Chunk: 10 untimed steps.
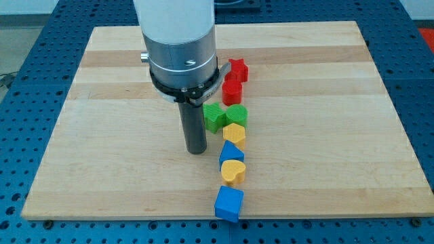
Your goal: Point your arm to the left side of the green star
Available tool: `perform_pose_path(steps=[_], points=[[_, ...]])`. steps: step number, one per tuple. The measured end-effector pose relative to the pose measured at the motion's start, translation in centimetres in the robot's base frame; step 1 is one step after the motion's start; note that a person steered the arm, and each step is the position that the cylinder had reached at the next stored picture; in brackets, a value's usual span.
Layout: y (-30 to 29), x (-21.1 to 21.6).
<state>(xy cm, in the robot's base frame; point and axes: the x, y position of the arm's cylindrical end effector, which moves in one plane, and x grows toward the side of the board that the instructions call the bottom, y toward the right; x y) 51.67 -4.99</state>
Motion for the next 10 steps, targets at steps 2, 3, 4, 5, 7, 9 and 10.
perform_pose_path(steps=[2,3,4,5,7,9,10], points=[[-0.9,-0.7],[-3.8,-2.0],[-6.0,-3.5],[-6.2,-7.1],[-4.3,-7.5],[-2.4,-6.2],[-2.1,-6.3]])
